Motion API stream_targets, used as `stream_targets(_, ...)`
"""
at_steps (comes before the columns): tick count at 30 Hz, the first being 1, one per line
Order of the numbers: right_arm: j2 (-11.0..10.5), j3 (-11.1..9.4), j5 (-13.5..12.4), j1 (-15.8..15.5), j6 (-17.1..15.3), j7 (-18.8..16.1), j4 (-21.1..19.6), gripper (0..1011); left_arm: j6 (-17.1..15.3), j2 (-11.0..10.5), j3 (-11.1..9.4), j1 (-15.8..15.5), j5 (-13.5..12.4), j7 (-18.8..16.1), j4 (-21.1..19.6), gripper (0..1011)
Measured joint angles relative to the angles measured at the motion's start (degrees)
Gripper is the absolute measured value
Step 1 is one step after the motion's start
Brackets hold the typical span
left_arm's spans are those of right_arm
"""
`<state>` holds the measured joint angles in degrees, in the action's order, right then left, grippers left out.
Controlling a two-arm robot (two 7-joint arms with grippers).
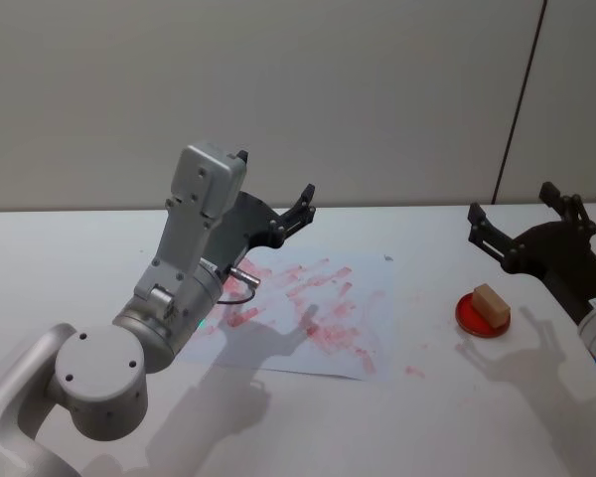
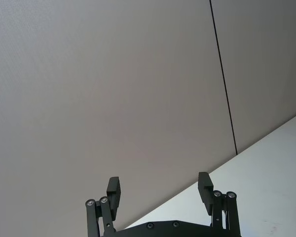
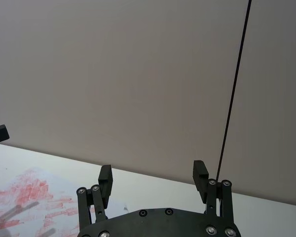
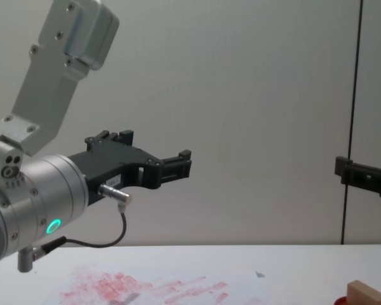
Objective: Use the one hand to pick up the stamp and affix it onto the A4 paper.
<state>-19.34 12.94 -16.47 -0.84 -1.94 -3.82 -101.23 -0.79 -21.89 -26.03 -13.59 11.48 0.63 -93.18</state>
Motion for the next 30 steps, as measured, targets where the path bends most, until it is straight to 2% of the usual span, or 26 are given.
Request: stream_targets(30,0.0,0.0,0.0,0.0,-0.01,0.0,0.01,1001,0.0,0.0,0.0,0.0,0.0,0.0,0.0,1001)
